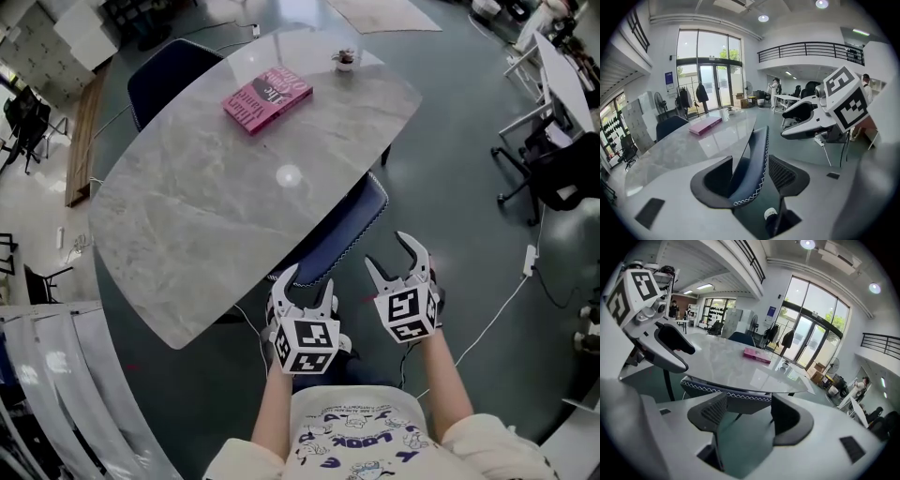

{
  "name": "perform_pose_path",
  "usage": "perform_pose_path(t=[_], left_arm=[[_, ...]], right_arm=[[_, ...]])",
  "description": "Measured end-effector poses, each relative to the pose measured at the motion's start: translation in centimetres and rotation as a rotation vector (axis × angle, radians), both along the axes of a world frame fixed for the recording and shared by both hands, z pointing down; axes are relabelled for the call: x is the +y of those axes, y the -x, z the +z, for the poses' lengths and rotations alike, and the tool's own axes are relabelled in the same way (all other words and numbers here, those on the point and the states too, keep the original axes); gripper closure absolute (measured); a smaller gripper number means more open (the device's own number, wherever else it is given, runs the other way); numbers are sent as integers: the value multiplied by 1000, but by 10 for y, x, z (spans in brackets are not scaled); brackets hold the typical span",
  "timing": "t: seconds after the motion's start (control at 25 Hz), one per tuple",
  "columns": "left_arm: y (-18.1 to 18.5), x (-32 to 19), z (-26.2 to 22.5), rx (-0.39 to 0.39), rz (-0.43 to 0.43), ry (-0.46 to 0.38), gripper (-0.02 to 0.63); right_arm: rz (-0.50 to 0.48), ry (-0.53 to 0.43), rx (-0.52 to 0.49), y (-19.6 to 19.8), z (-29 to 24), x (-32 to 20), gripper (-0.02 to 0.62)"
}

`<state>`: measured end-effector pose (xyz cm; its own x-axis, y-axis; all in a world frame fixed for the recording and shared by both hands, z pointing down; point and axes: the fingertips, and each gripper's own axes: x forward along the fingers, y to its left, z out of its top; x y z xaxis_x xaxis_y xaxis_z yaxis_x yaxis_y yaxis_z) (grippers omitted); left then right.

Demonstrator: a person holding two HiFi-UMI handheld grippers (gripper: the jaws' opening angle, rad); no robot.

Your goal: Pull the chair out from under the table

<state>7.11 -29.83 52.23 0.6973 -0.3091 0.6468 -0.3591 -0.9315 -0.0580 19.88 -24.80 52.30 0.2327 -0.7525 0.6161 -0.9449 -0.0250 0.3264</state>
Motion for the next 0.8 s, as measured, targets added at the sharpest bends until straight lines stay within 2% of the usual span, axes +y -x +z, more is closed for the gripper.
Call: perform_pose_path(t=[0.36,0.8], left_arm=[[-14,-8,41,-70,74,79,348],[-29,-2,82,-147,144,143,345]], right_arm=[[-110,154,107,-18,41,-21,276],[-386,278,301,-12,73,-56,265]])
